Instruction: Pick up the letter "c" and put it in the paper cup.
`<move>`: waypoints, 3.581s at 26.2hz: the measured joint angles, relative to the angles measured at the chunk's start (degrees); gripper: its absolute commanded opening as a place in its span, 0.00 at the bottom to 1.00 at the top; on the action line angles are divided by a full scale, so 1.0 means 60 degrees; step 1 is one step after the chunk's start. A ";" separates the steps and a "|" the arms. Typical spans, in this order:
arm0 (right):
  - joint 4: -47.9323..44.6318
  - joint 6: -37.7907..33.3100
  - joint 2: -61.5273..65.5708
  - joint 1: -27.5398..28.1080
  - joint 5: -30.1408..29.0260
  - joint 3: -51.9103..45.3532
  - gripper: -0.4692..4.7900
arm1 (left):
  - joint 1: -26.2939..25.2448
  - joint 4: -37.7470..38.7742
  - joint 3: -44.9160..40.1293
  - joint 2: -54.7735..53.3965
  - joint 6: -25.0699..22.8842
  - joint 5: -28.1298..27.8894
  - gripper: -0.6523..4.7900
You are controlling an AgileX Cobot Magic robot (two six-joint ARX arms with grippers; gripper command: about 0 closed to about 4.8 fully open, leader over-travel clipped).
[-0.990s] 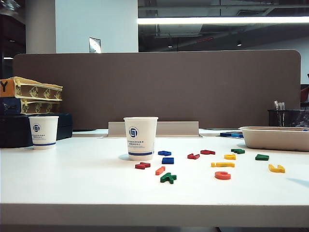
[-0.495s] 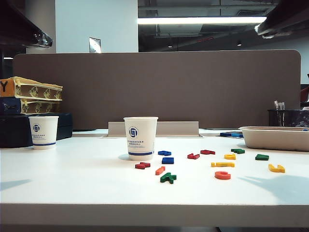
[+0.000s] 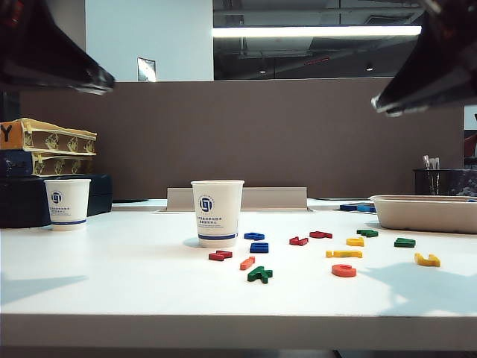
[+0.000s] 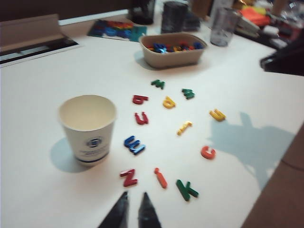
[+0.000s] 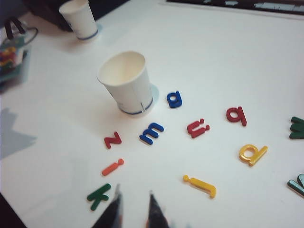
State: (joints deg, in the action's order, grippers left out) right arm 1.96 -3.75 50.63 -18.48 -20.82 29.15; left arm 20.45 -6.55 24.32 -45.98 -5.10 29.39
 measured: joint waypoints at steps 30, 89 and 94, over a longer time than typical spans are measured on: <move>0.0503 0.2153 0.2543 -0.0233 -0.0368 0.0004 0.37 | 0.2579 -0.0306 0.1384 -0.3909 -0.3399 -0.1260 0.29; 0.1548 0.2958 0.5869 -0.1166 0.0714 0.2514 0.43 | 0.2634 -0.1883 0.1730 -0.5563 -0.4856 -0.1993 0.29; 0.1916 0.2962 0.5869 -0.1166 0.0725 0.2510 0.43 | 0.2634 -0.1883 0.1730 -0.5563 -0.4819 -0.1993 0.29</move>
State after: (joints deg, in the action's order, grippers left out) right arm 13.45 14.02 85.84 -25.47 -16.47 44.21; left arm 36.25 -17.85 34.70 -79.35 -34.02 17.43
